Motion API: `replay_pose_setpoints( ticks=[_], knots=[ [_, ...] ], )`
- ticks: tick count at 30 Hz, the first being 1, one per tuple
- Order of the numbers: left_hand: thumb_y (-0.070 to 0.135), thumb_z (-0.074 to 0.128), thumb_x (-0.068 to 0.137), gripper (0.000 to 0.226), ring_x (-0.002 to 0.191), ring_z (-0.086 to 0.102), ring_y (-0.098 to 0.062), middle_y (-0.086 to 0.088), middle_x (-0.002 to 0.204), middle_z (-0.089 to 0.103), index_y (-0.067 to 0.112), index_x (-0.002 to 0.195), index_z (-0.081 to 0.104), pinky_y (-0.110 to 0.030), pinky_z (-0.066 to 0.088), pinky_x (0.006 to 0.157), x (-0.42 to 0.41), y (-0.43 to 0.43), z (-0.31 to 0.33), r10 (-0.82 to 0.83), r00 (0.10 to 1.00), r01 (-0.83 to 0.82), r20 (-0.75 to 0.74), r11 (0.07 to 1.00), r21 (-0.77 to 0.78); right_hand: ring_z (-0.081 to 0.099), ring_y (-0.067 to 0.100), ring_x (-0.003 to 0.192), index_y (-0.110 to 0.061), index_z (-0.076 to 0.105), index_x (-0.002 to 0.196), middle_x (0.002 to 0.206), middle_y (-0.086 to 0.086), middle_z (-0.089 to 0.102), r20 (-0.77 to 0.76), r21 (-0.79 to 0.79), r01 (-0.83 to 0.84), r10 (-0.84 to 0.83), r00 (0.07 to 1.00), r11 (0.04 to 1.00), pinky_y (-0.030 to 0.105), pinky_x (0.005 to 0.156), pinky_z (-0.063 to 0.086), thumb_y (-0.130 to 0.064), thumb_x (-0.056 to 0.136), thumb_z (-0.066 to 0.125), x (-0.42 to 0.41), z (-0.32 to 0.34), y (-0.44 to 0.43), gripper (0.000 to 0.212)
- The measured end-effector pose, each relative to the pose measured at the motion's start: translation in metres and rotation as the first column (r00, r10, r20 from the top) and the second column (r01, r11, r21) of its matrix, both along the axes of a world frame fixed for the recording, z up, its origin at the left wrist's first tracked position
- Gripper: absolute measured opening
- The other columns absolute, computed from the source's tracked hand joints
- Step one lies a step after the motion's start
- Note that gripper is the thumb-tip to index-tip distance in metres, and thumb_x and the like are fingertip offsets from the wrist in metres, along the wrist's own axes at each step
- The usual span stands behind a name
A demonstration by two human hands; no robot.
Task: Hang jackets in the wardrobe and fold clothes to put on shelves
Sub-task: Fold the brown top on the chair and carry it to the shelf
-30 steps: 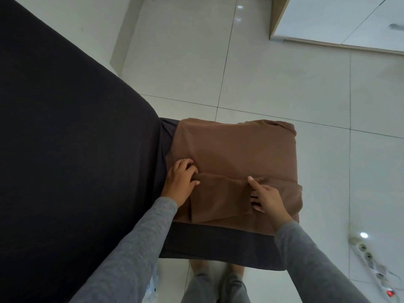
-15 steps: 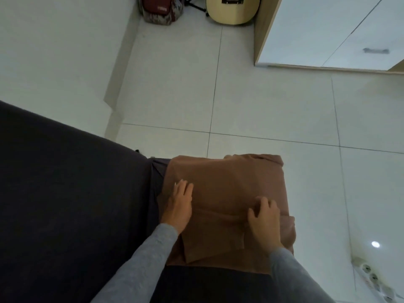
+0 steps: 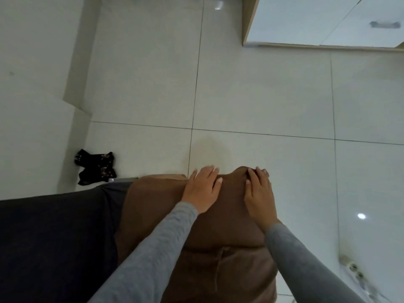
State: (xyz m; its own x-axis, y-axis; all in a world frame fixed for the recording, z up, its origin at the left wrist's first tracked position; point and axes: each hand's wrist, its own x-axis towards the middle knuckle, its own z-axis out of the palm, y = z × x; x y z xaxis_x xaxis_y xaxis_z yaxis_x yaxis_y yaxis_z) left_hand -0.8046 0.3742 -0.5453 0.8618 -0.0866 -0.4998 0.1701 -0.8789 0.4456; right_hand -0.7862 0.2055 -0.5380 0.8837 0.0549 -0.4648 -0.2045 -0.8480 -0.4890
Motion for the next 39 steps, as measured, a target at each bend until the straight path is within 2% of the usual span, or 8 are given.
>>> replay_pose_setpoints(
  ticks=[6, 9, 12, 17, 21, 25, 32, 39],
  knots=[
    [0.023, 0.037, 0.095, 0.04, 0.117, 0.05, -0.022, 0.001, 0.124, 0.058, 0.026, 0.134, 0.044, -0.041, 0.027, 0.112, 0.058, -0.009, -0.009, 0.065, 0.903, -0.208, -0.424, 0.931, -0.3, 0.05, 0.026, 0.11, -0.01, 0.065, 0.111, 0.114, 0.011, 0.063, -0.145, 0.0, -0.081, 0.08, 0.986, 0.997, 0.039, 0.105, 0.03, -0.029, 0.08, 0.028, 0.042, -0.008, -0.002, 0.052],
    [0.024, 0.048, 0.089, 0.024, 0.098, 0.057, -0.017, 0.001, 0.102, 0.062, 0.018, 0.108, 0.064, -0.032, 0.045, 0.092, 0.069, -0.013, -0.006, 0.109, 0.909, -0.238, -0.402, 0.928, -0.287, 0.053, 0.026, 0.095, -0.006, 0.064, 0.094, 0.097, 0.009, 0.059, -0.155, 0.03, -0.03, 0.034, 0.987, 0.999, 0.041, 0.093, 0.041, -0.018, 0.085, 0.047, 0.053, -0.012, -0.005, 0.023],
    [0.02, 0.049, 0.09, 0.023, 0.08, 0.057, -0.02, -0.011, 0.085, 0.061, 0.003, 0.085, 0.063, -0.031, 0.044, 0.076, 0.07, -0.013, -0.005, 0.196, 0.931, -0.302, -0.308, 0.887, -0.348, 0.053, 0.021, 0.086, -0.007, 0.06, 0.092, 0.092, 0.002, 0.052, -0.086, 0.117, -0.009, 0.019, 0.996, 0.993, 0.035, 0.081, 0.044, -0.009, 0.086, 0.049, 0.053, -0.01, -0.008, 0.012],
    [0.011, 0.047, 0.091, 0.021, 0.058, 0.035, -0.011, 0.0, 0.062, 0.04, 0.012, 0.071, 0.042, -0.022, 0.031, 0.059, 0.071, -0.009, 0.012, 0.185, 0.948, -0.295, -0.257, 0.813, -0.502, 0.052, 0.012, 0.077, -0.019, 0.056, 0.09, 0.087, -0.009, 0.055, 0.074, 0.04, -0.022, 0.019, 0.997, 0.999, 0.026, 0.077, 0.02, -0.019, 0.092, 0.049, 0.041, -0.006, -0.022, 0.007],
    [0.026, 0.059, 0.081, 0.02, 0.058, 0.04, -0.014, 0.004, 0.067, 0.045, 0.019, 0.085, 0.04, -0.026, 0.035, 0.059, 0.071, 0.006, 0.023, -0.139, 0.974, 0.089, -0.181, 0.961, -0.261, 0.053, 0.016, 0.075, -0.017, 0.052, 0.08, 0.078, -0.006, 0.058, 0.058, 0.04, -0.043, 0.04, 0.998, 0.998, 0.036, 0.077, 0.04, -0.024, 0.089, 0.053, 0.039, -0.007, -0.035, 0.011],
    [0.031, 0.057, 0.074, 0.025, 0.074, 0.049, -0.019, 0.002, 0.078, 0.048, 0.023, 0.092, 0.042, -0.028, 0.039, 0.068, 0.068, 0.028, 0.032, -0.261, 0.962, 0.265, -0.079, 0.962, 0.059, 0.05, 0.021, 0.085, -0.01, 0.059, 0.088, 0.086, 0.002, 0.059, -0.02, 0.081, -0.155, 0.157, 0.987, 0.985, 0.041, 0.077, 0.046, 0.0, 0.068, 0.05, 0.033, -0.003, -0.04, 0.024],
    [0.019, 0.042, 0.091, 0.014, 0.085, 0.056, -0.024, -0.005, 0.095, 0.06, 0.012, 0.099, 0.051, -0.031, 0.035, 0.068, 0.048, 0.042, 0.039, -0.222, 0.973, 0.176, 0.058, 0.886, 0.43, 0.053, 0.029, 0.086, -0.013, 0.059, 0.081, 0.086, 0.008, 0.059, -0.015, 0.052, 0.221, -0.22, 0.975, 0.974, 0.041, 0.074, 0.048, 0.001, 0.068, 0.044, 0.013, -0.015, -0.048, 0.024],
    [0.012, 0.047, 0.086, 0.024, 0.103, 0.044, -0.024, -0.007, 0.113, 0.048, 0.009, 0.109, 0.053, -0.03, 0.032, 0.08, 0.015, 0.086, 0.036, -0.093, 0.983, 0.003, 0.161, 0.874, 0.486, 0.052, 0.035, 0.083, 0.0, 0.057, 0.097, 0.094, 0.019, 0.058, -0.049, -0.077, 0.509, -0.513, 0.857, 0.857, 0.039, 0.073, 0.044, -0.002, 0.082, 0.044, 0.012, -0.009, -0.062, 0.021]
  ],
)
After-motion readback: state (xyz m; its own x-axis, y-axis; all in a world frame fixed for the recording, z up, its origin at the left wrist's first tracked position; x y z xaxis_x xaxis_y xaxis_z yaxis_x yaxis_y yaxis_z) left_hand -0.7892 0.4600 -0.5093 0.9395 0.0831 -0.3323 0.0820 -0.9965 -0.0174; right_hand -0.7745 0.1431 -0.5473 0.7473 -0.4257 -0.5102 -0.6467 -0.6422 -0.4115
